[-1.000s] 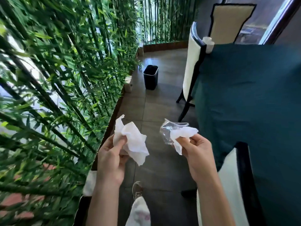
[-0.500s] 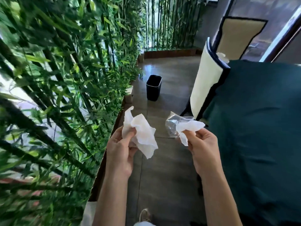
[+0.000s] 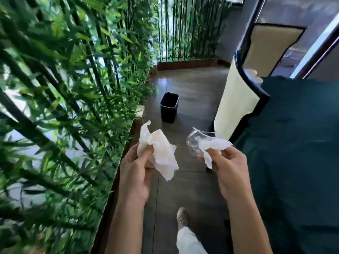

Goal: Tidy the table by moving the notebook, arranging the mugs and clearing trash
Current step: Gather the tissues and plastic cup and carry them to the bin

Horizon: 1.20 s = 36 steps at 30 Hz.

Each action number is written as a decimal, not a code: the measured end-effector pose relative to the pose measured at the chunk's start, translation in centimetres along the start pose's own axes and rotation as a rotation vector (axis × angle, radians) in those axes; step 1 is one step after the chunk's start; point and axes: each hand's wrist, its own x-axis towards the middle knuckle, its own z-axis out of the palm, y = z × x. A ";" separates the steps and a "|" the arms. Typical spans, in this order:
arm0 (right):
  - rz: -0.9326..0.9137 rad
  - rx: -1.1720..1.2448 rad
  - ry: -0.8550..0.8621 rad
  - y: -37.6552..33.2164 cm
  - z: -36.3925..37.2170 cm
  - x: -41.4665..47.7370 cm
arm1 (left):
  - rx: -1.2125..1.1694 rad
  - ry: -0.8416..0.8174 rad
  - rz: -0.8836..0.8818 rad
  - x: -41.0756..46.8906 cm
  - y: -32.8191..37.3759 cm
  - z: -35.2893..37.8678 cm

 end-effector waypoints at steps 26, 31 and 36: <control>0.058 0.062 -0.006 -3.6 7.1 33.9 | -0.031 0.027 0.033 30.1 3.9 17.4; -0.013 0.004 0.030 -4.4 11.5 41.1 | -0.039 -0.013 0.017 38.3 6.3 19.7; -0.064 -0.028 0.027 -5.2 16.2 47.8 | -0.026 -0.033 0.012 46.6 9.7 21.1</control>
